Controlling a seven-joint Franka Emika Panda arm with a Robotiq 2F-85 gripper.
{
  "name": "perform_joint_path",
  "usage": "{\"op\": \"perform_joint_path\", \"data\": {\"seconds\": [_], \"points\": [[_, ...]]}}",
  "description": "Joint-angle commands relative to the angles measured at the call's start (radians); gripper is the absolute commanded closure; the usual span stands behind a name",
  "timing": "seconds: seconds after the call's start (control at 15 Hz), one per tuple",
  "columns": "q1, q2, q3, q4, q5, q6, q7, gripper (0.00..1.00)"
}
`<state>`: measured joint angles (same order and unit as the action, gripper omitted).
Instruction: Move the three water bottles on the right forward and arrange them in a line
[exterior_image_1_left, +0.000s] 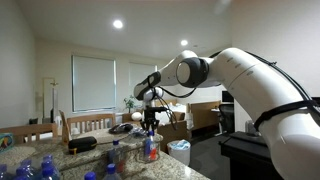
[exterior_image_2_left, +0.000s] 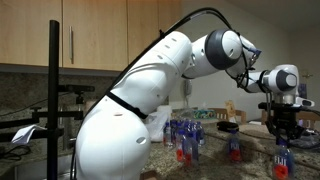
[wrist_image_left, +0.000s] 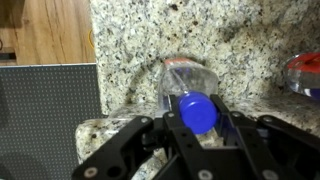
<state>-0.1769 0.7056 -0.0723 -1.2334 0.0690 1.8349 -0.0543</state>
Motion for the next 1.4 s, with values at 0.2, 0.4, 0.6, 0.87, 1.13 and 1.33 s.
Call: {"op": "perform_joint_path", "data": {"seconds": [0.2, 0.4, 0.6, 0.87, 1.13, 1.33], "points": [[0.035, -0.113, -0.007, -0.127, -0.033, 0.030, 0.019, 0.86], [0.078, -0.232, 0.006, -0.258, -0.045, 0.039, 0.014, 0.86], [0.132, -0.350, 0.015, -0.380, -0.067, 0.075, 0.048, 0.87], [0.226, -0.493, 0.032, -0.565, -0.129, 0.153, 0.201, 0.87], [0.301, -0.613, 0.079, -0.773, -0.160, 0.201, 0.416, 0.87], [0.336, -0.693, 0.127, -0.930, -0.141, 0.238, 0.536, 0.87]]}}
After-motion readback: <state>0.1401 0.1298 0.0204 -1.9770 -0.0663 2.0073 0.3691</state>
